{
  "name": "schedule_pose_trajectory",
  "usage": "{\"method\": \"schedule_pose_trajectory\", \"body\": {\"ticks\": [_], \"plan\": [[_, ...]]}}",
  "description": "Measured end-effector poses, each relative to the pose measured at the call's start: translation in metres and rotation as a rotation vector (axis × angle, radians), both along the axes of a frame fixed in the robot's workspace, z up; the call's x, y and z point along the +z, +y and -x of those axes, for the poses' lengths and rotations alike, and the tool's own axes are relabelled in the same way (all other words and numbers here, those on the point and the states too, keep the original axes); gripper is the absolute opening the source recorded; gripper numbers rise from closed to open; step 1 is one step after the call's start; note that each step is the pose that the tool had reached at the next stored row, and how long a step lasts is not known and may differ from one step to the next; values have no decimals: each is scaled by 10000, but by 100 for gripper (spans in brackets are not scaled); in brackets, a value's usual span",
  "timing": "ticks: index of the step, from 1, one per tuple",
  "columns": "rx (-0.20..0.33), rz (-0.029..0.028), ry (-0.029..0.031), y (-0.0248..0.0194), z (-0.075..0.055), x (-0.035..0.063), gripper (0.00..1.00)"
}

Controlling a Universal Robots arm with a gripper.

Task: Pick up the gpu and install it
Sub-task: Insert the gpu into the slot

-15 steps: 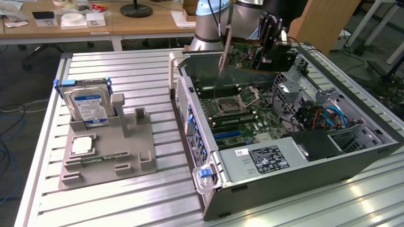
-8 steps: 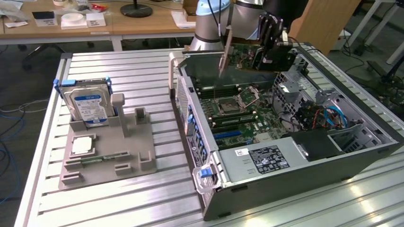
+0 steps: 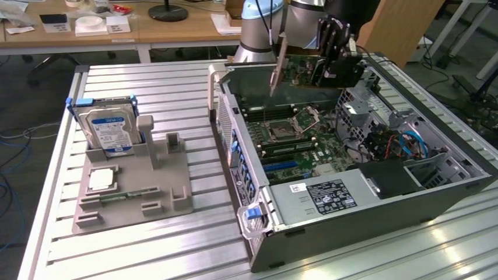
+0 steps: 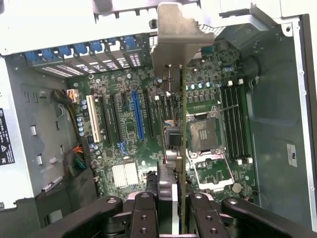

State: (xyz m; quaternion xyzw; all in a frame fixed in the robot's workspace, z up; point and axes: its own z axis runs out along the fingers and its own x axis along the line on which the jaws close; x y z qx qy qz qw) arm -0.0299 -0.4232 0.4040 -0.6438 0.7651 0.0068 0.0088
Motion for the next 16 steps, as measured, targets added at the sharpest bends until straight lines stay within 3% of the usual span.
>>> {"method": "schedule_pose_trajectory", "body": {"ticks": [5, 13, 16], "plan": [[290, 5, -33, -1, -1, -1, 28], [1632, 1, -43, -1, 0, -38, 28], [1652, 2, -44, 0, 0, -92, 28]]}}
